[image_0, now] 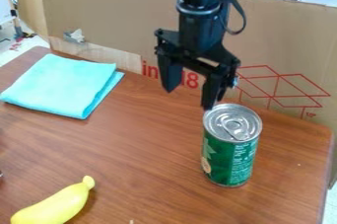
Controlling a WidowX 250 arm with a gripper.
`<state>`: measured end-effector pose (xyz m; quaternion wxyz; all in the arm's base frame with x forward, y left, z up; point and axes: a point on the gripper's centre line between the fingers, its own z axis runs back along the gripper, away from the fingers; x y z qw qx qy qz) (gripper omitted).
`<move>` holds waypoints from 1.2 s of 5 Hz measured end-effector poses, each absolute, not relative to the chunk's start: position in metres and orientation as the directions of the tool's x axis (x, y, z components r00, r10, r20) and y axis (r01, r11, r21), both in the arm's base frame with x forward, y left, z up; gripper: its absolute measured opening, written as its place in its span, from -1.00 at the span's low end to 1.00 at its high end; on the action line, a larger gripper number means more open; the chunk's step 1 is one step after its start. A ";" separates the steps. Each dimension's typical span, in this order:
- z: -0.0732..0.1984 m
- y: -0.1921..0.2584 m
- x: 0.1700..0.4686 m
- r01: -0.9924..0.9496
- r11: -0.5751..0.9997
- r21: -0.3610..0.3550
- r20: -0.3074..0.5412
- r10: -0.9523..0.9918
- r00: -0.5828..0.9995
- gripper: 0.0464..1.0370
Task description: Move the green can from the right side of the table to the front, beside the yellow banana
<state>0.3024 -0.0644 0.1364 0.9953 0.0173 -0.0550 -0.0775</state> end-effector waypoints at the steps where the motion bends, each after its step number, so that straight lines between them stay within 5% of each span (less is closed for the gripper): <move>1: 0.140 -0.066 0.327 0.137 0.990 0.016 0.138 -0.138 0.981 0.93; 3: 0.129 -0.071 0.358 0.095 0.996 -0.002 0.140 -0.093 0.986 0.93; 6: 0.086 -0.098 0.360 0.106 0.994 -0.019 0.076 -0.105 0.992 0.93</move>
